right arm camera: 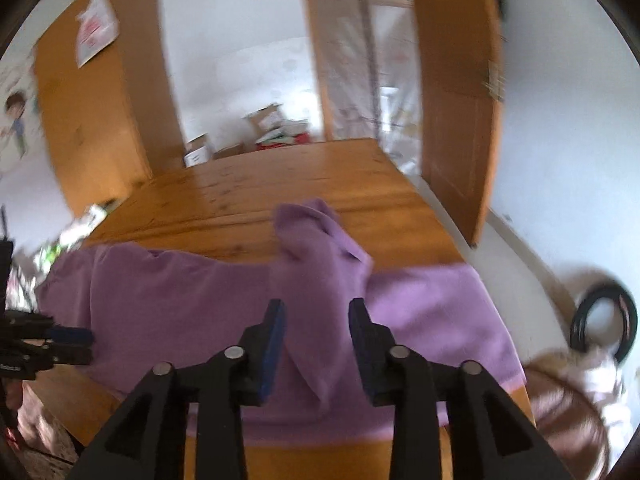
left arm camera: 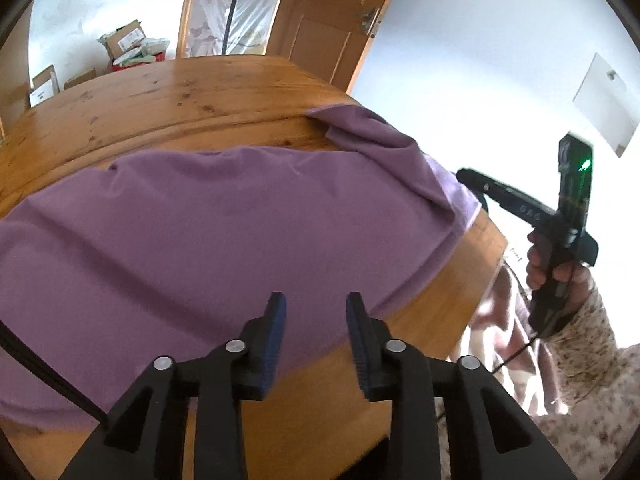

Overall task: Fold clothes
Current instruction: 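Grasp the fabric corner with the right gripper and lift it over the fold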

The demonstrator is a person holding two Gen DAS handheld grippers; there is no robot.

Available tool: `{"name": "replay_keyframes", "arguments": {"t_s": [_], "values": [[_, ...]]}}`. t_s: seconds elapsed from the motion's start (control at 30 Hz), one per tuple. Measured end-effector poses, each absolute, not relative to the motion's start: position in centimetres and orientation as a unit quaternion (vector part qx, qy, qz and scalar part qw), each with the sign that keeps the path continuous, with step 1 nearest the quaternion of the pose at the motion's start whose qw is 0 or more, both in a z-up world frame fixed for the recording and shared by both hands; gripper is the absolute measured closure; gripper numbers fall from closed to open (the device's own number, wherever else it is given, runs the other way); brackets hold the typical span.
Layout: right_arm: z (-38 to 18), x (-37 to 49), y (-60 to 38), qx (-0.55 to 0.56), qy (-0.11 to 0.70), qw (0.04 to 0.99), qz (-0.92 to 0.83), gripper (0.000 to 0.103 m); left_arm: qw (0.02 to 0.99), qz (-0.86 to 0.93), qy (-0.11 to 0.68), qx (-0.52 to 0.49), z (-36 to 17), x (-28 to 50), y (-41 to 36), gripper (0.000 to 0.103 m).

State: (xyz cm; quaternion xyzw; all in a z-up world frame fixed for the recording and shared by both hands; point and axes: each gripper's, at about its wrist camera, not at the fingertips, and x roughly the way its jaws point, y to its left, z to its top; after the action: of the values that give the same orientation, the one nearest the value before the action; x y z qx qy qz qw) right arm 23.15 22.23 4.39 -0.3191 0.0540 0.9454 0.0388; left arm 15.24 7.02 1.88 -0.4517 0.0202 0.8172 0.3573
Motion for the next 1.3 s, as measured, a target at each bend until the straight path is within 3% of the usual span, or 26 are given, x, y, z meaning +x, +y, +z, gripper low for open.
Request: {"name": "replay_keyframes", "arguments": {"t_s": [0.23, 0.67, 0.73, 0.8, 0.87, 1.3], "values": [[3.8, 17.7, 17.9, -0.345, -0.069, -0.013, 0.936, 0.069, 0.389, 0.788, 0.050, -0.474, -0.3, 13.7, 10.7, 0.069], [0.5, 10.9, 17.2, -0.433, -0.136, 0.020, 0.891, 0.069, 0.395, 0.786, 0.063, -0.472, -0.3, 13.4, 11.7, 0.068], [0.7, 10.7, 17.5, -0.438, -0.127, 0.022, 0.890, 0.071, 0.394, 0.786, 0.062, -0.472, -0.2, 13.5, 11.5, 0.068], [0.7, 10.7, 17.9, -0.441, -0.124, 0.032, 0.888, 0.092, 0.393, 0.787, 0.064, -0.472, -0.1, 13.6, 11.5, 0.068], [0.9, 10.8, 18.2, -0.440, -0.122, 0.036, 0.889, 0.096, 0.391, 0.788, 0.067, -0.471, -0.1, 13.8, 11.6, 0.068], [4.8, 14.9, 23.7, -0.377, 0.004, 0.051, 0.925, 0.099, 0.382, 0.794, 0.079, -0.466, 0.4, 15.1, 12.4, 0.068]]}}
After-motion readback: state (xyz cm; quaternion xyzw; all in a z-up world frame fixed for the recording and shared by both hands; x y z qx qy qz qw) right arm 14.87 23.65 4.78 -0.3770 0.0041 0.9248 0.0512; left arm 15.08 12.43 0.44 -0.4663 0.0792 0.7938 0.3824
